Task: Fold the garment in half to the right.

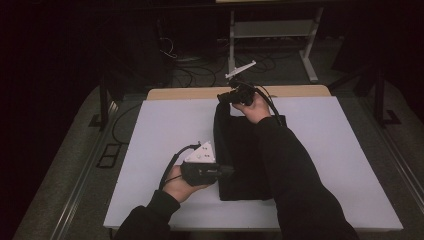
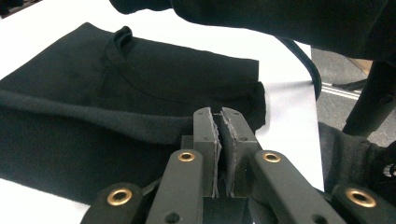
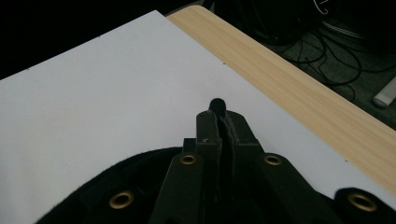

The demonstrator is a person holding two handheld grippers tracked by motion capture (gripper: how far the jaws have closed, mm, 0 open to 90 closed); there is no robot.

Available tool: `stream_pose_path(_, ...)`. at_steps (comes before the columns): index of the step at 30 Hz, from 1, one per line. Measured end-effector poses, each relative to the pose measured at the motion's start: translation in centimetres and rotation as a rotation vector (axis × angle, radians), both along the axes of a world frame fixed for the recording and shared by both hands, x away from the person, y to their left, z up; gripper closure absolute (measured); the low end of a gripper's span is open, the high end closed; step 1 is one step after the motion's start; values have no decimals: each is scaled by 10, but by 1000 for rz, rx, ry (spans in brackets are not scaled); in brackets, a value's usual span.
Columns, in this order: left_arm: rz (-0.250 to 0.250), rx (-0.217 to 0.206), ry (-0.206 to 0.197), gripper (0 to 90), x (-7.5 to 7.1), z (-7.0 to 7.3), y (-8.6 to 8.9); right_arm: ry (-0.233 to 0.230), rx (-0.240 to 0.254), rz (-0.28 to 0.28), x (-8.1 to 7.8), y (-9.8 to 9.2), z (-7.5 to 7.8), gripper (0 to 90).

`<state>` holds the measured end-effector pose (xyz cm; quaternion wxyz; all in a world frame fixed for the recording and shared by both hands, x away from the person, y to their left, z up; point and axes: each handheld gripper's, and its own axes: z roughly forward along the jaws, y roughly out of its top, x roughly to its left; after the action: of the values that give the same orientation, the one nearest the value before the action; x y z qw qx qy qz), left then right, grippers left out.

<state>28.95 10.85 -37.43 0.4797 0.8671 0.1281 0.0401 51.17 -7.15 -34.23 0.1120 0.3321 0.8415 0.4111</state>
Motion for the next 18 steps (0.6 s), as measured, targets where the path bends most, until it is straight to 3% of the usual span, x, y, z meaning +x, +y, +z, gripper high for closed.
stream_pose_path(18, -32, -16, 8, 838, 6, -1, -31, 7, 6, -49, -2, -35, -7, 839)
